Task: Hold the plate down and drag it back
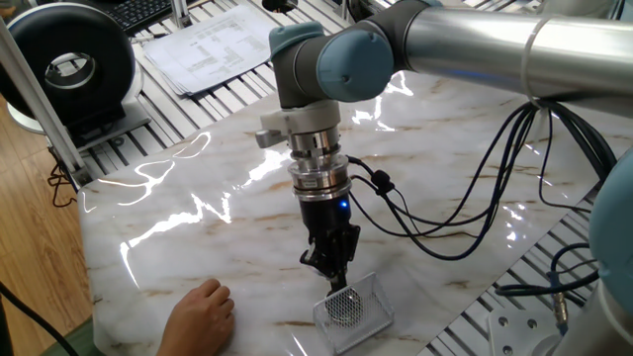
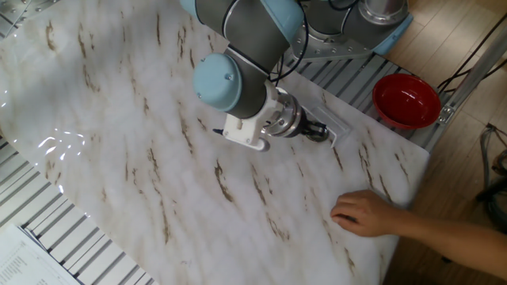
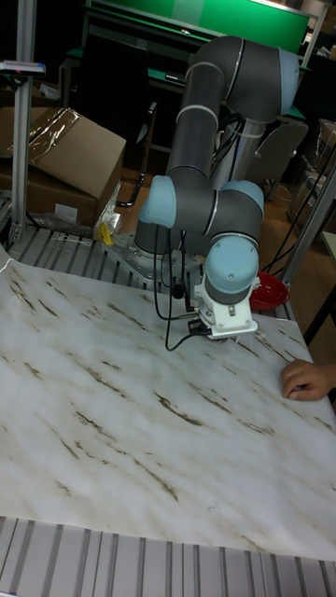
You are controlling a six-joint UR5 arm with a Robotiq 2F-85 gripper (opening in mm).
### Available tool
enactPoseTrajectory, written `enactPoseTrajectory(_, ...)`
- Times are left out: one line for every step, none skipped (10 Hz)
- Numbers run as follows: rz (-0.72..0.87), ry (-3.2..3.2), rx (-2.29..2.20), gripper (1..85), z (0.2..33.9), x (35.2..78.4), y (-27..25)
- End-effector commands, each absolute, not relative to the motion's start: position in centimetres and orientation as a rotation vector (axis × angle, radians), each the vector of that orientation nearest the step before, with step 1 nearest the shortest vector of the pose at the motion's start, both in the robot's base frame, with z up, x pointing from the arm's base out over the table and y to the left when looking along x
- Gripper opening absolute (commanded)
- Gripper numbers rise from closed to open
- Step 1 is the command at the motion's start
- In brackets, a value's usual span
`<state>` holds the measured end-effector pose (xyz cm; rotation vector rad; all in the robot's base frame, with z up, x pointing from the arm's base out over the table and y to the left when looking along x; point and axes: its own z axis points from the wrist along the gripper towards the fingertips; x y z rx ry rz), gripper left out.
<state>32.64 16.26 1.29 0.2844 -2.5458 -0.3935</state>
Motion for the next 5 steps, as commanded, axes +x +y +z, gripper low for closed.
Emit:
enactPoseTrajectory(-0.41, -2.543, 0.289, 1.3, 1.3, 32.52, 16.32)
enactPoseTrajectory(-0.41, -2.543, 0.289, 1.3, 1.26, 32.47, 16.36)
enactPoseTrajectory(-0.414, -2.544, 0.289, 1.3, 1.22, 32.48, 16.46)
enactPoseTrajectory(-0.422, -2.546, 0.287, 1.3, 1.19, 32.52, 16.68)
enactPoseTrajectory(-0.425, -2.549, 0.282, 1.3, 1.07, 32.52, 16.88)
